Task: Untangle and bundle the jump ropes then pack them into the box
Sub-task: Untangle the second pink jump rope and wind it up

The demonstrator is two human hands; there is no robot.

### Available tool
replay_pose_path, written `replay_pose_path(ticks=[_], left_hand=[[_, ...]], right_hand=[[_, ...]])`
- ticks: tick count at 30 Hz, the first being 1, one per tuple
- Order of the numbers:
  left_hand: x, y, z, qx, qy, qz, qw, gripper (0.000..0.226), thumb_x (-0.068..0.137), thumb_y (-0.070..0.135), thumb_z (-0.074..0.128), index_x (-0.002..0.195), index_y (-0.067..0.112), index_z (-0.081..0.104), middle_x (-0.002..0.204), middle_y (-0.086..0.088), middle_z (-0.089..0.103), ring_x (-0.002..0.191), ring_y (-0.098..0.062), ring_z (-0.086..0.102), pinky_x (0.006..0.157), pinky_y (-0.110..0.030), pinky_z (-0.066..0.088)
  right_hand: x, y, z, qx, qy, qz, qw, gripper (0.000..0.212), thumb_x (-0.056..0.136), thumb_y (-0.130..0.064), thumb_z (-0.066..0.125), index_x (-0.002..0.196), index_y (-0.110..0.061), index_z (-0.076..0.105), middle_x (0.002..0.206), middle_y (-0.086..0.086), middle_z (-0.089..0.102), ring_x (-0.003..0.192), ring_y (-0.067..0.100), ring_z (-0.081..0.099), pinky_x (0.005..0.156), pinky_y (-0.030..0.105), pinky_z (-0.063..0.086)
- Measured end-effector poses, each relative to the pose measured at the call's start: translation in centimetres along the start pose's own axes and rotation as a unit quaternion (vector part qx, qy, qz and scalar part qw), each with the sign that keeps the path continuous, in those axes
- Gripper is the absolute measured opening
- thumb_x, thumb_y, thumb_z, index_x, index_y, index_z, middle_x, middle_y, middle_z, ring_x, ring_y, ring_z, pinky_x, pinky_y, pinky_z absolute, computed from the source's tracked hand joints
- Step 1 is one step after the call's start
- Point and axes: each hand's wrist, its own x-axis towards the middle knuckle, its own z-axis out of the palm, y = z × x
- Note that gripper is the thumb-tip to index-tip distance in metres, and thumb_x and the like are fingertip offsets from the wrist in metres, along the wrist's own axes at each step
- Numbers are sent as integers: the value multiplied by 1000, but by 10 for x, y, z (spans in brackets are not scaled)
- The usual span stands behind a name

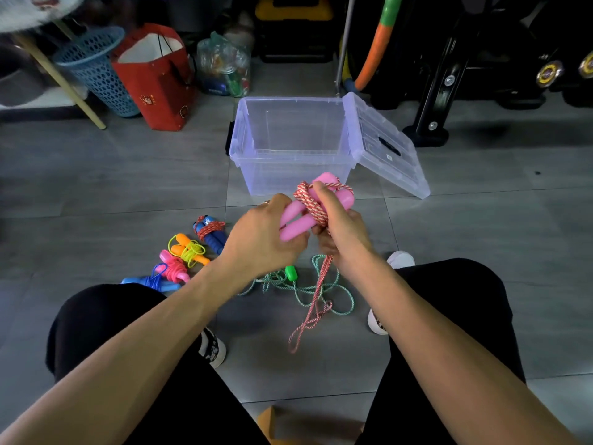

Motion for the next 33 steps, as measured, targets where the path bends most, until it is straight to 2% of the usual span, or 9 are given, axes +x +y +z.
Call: replay_pose_path(ticks=[5, 9, 12, 15, 19, 22, 26, 31, 33], left_hand=[[3, -4, -11, -447, -132, -151, 872, 23, 97, 33, 56, 110, 14, 62, 75, -9, 66, 47, -23, 52, 44, -26, 44], [-1, -1, -3, -437, -125, -200, 868, 30, 97, 34, 57, 97, 5, 63, 61, -7, 56, 36, -13, 33, 37, -18, 28], [2, -3, -5, -460, -97, -253, 845, 33, 94, 37, 60, 89, 5, 59, 58, -5, 52, 35, -10, 28, 36, -16, 22], [12, -7, -16, -528, -82, -309, 787, 33, 93, 42, 60, 85, 10, 55, 56, -2, 49, 33, -6, 26, 33, -15, 17], [21, -15, -33, -610, -50, -345, 711, 27, 94, 40, 58, 85, 15, 52, 55, 0, 45, 31, -3, 23, 28, -14, 16], [22, -26, -29, -483, -28, -330, 811, 36, 92, 43, 63, 73, 13, 55, 60, -10, 46, 34, -9, 23, 38, -16, 16], [21, -37, -20, -175, -31, -219, 959, 34, 91, 38, 63, 74, 9, 63, 63, -12, 62, 42, -21, 44, 44, -27, 38], [22, -51, -14, 26, -104, -101, 989, 26, 90, 37, 64, 84, 12, 63, 70, -6, 58, 68, -30, 57, 61, -34, 44], [22, -56, -16, 54, -166, -46, 984, 22, 89, 38, 67, 86, 15, 64, 67, 4, 57, 64, -15, 58, 62, -31, 41]], right_hand=[[6, -4, 1, 27, -12, -10, 1000, 43, 79, -58, 67, 65, -20, 54, 42, -7, 37, 37, 9, 26, 42, 25, 16], [9, 1, 3, -12, -11, -16, 1000, 57, 83, -70, 53, 59, -18, 50, 42, -3, 38, 36, 11, 27, 40, 21, 19], [15, 8, 6, 27, -83, -19, 996, 75, 87, -79, 21, 61, -17, 52, 50, 2, 43, 37, 13, 30, 42, 21, 21], [17, 15, 8, 60, -118, -1, 991, 56, 102, -46, 25, 79, -11, 61, 52, 1, 44, 39, 12, 32, 43, 22, 23], [15, 27, 7, -216, -90, -137, 963, 27, 98, -12, 44, 88, -15, 68, 56, -8, 54, 45, 3, 46, 48, 21, 35], [9, 30, 5, -424, -122, -247, 862, 22, 95, -13, 48, 91, -13, 69, 85, 3, 71, 82, 20, 64, 74, 30, 48], [-3, 12, 2, -495, -147, -281, 809, 26, 95, -25, 52, 75, -9, 57, 62, 5, 54, 67, 29, 50, 58, 35, 35], [-9, -10, -18, -493, -161, -294, 803, 38, 94, -27, 56, 60, -14, 47, 52, -1, 42, 54, 20, 38, 52, 33, 29], [-7, -17, -27, -477, -144, -300, 814, 33, 94, -32, 59, 64, -17, 54, 54, -4, 46, 52, 13, 39, 53, 28, 31]])
